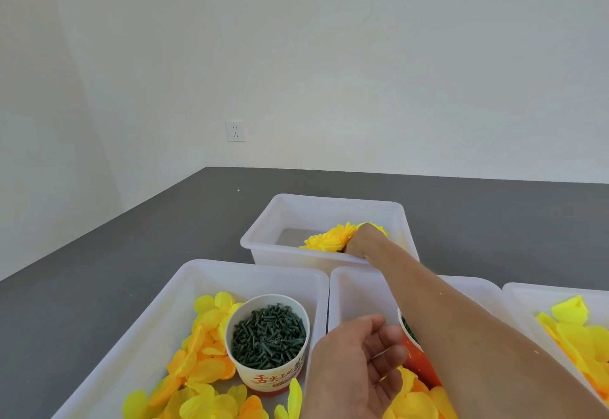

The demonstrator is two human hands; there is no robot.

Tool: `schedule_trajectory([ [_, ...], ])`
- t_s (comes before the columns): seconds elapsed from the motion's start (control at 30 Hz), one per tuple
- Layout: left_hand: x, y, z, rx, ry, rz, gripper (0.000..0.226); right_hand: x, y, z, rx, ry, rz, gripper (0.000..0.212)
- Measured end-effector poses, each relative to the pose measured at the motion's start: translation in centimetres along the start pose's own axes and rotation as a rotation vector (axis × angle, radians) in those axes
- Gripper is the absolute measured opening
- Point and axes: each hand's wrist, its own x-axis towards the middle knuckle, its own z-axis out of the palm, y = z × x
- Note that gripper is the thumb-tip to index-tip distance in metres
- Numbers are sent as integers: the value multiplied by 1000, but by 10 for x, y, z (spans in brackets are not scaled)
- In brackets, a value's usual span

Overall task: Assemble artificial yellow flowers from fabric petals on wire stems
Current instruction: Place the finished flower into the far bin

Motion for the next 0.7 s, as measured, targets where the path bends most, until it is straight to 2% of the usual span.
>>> schedule_trajectory([
  [0.13,1,-2,-1,-3,9,3,13,-7,-5,1,-7,-34,14,36],
  [0.23,0,-2,0,-6,11,10,13,-4,-8,1,-270,-41,111,42],
  [0.27,0,-2,0,-7,11,12,13,-6,-11,-1,-261,-41,124,40],
  [0.33,0,-1,0,-10,14,10,14,-6,-11,-7,-258,-44,76,19],
  [0.37,0,-1,0,-12,16,10,14,-10,-9,-9,-207,-68,72,10],
  [0.4,0,-1,-1,-14,18,11,14,-17,-10,-10,-109,-96,75,16],
  [0.47,1,-2,-1,-21,21,9,14,-22,-6,-15,102,-40,84,25],
  [0.57,1,-2,0,-22,29,7,15,-27,-5,-21,173,-13,129,18],
  [0.6,1,-2,0,-22,31,7,15,-30,-6,-23,223,-23,117,26],
  [0.67,1,-2,1,-22,33,6,16,-32,-4,-26,331,-27,83,62],
  [0.7,0,-2,0,-24,35,6,16,-34,-5,-26,367,-25,72,68],
])
